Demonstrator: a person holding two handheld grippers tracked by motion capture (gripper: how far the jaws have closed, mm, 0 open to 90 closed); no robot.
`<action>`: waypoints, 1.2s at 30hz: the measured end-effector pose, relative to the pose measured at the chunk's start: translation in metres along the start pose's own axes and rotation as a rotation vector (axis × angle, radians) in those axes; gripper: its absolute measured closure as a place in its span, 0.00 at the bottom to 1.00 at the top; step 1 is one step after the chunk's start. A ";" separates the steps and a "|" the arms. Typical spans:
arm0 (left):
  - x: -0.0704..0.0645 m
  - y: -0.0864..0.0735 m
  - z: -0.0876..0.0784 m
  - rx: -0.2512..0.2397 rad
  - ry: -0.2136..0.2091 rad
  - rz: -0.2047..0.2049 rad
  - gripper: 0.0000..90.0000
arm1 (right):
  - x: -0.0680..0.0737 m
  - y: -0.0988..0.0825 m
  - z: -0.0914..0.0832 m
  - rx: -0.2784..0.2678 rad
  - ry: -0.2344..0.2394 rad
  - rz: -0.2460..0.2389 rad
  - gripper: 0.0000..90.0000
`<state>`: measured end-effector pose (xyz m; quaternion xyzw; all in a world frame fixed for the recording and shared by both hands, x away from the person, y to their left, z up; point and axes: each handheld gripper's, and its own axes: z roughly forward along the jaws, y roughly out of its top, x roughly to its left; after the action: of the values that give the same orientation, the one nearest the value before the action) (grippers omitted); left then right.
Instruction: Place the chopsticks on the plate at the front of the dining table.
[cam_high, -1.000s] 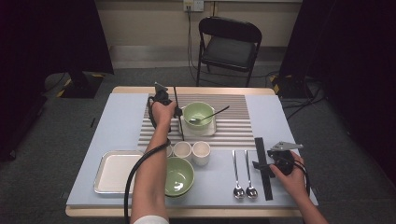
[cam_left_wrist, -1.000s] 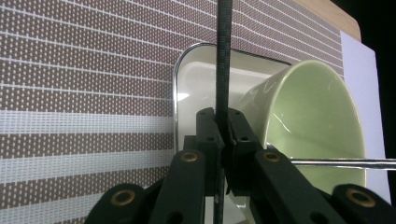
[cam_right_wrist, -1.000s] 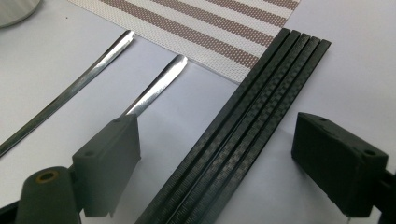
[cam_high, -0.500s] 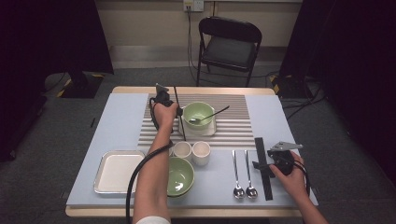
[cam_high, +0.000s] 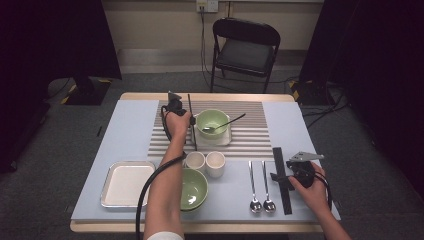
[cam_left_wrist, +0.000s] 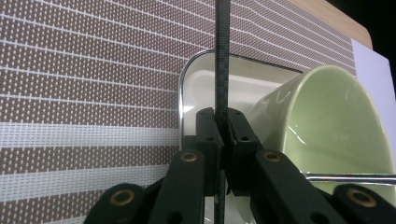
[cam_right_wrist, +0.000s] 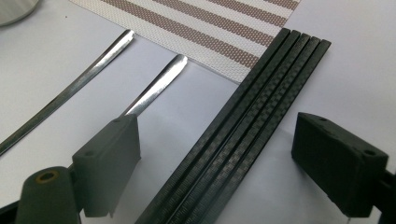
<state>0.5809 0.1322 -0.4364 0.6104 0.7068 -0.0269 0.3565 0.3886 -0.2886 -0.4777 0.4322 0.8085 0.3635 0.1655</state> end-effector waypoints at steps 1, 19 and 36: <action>0.000 0.000 0.000 0.007 -0.004 0.005 0.95 | 0.000 0.000 0.000 0.000 0.000 0.001 0.16; 0.005 -0.004 0.004 0.003 -0.017 -0.010 0.93 | 0.000 0.000 0.000 0.000 0.001 0.001 0.16; 0.004 -0.009 -0.008 0.008 -0.011 0.016 0.89 | 0.000 0.000 0.000 0.000 -0.001 -0.002 0.16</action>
<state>0.5697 0.1371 -0.4364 0.6173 0.6998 -0.0300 0.3582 0.3884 -0.2884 -0.4777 0.4316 0.8089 0.3629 0.1663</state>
